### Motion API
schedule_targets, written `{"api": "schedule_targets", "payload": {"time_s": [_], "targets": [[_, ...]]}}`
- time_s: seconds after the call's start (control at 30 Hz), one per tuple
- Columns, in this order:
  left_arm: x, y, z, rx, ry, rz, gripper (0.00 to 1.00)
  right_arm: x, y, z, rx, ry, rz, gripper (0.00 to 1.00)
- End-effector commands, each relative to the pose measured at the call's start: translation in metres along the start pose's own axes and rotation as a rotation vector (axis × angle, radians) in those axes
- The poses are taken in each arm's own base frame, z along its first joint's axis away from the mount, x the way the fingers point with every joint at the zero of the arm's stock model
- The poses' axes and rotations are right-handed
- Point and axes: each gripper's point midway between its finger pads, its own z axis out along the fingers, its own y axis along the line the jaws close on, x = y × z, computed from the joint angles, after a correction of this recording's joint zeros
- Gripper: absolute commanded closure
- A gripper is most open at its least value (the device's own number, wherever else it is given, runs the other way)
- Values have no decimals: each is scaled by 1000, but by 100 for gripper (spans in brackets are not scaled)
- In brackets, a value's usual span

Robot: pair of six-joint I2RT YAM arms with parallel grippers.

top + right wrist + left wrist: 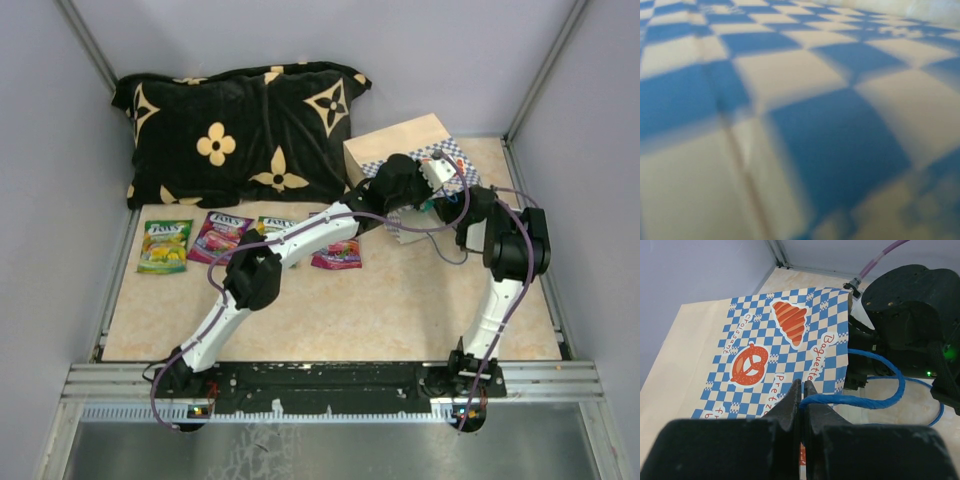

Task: Take the snacks out of the paper bag
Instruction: Take out the snack from the paper bag, then place the snack at the center of the board.

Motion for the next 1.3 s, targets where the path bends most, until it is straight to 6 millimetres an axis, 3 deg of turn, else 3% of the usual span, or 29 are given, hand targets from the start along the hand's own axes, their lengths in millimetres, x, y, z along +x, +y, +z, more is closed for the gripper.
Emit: {"api": "schedule_targets", "payload": {"time_s": [0.0, 0.1, 0.3, 0.37, 0.6, 0.73, 0.97, 1.17, 1.27], "targets": [[-15, 18, -6, -49, -17, 14, 100, -2, 31, -18, -51, -26, -63, 92], [-7, 23, -3, -74, 1, 21, 100, -1, 43, -37, -61, -26, -98, 100], [9, 42, 3, -108, 14, -31, 100, 13, 66, -82, -25, 50, -269, 100], [15, 50, 5, -121, 20, -51, 100, 19, 63, -101, 19, 83, -346, 100], [9, 62, 1, -135, 5, -67, 100, 30, 70, -190, 141, 103, -622, 100], [5, 70, -1, -142, -9, -80, 100, 65, 75, -233, 226, 157, -786, 98], [1, 74, -9, -107, -24, -134, 100, 109, 50, -266, 455, 174, -976, 97], [5, 77, -15, -106, -3, -120, 100, 112, 38, -293, 688, 97, -1137, 96], [6, 76, -17, -87, -5, -134, 100, 122, 40, -293, 732, 81, -1184, 93]]}}
